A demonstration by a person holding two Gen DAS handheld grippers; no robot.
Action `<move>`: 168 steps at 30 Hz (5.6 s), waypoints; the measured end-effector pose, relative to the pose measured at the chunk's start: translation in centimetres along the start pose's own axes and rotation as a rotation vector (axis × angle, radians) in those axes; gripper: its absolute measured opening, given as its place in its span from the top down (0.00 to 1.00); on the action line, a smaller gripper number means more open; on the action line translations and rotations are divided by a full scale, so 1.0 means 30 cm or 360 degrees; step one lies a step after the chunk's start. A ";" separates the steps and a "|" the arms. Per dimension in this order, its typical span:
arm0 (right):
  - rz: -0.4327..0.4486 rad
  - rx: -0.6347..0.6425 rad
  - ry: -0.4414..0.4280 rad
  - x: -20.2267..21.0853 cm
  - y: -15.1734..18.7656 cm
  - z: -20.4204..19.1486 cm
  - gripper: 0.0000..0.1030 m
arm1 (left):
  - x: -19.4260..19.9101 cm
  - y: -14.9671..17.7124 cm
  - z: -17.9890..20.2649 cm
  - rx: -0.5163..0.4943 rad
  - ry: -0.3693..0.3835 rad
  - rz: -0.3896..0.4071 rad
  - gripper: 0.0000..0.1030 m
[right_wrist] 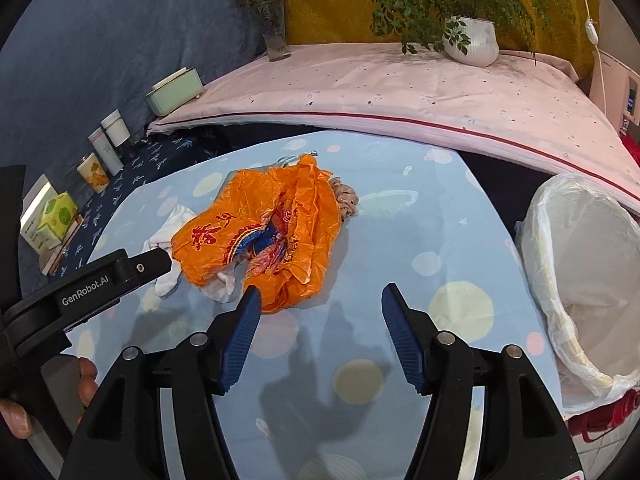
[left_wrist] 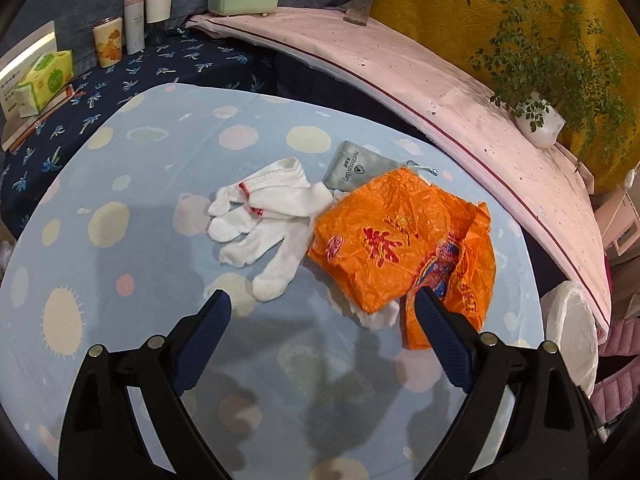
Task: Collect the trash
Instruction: 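Move both tools back over the table toward the orange plastic bags, then grasp an orange bag with the left tool while the right grasps another orange bag, then carry both orange bags over the bin and open both tools, then move both tools back over the table toward the glove and scrunchie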
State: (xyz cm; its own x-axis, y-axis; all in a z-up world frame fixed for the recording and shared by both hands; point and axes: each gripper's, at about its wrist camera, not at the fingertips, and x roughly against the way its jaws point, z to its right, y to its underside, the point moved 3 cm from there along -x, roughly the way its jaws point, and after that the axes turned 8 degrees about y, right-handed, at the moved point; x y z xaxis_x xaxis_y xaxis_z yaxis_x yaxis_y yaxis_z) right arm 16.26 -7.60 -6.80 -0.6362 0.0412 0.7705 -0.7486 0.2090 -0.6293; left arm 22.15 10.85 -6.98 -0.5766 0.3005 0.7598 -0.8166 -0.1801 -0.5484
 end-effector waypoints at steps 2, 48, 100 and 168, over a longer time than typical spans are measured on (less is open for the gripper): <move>-0.0016 0.0006 -0.0008 -0.025 -0.004 -0.015 0.41 | -0.022 -0.016 0.006 -0.0005 -0.0001 -0.0004 0.14; 0.0199 -0.0192 -0.0034 0.182 -0.074 0.202 0.90 | 0.158 -0.020 0.380 -0.0253 0.0299 0.0075 0.87; 0.0226 -0.0704 0.0252 0.300 0.115 0.935 0.90 | 0.006 0.345 1.073 -0.0772 0.0446 -0.0149 0.50; 0.0112 -0.0217 0.0069 0.161 0.009 0.286 0.49 | 0.012 0.111 0.251 -0.0077 0.0092 -0.0074 0.34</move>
State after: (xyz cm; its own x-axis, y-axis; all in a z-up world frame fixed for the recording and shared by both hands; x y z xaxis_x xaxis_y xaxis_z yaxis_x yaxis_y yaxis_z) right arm 11.39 -15.72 -4.14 -0.6753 0.1017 0.7305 -0.6683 0.3347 -0.6644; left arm 19.02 3.32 -5.90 -0.5345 0.3612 0.7641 -0.8392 -0.1198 -0.5304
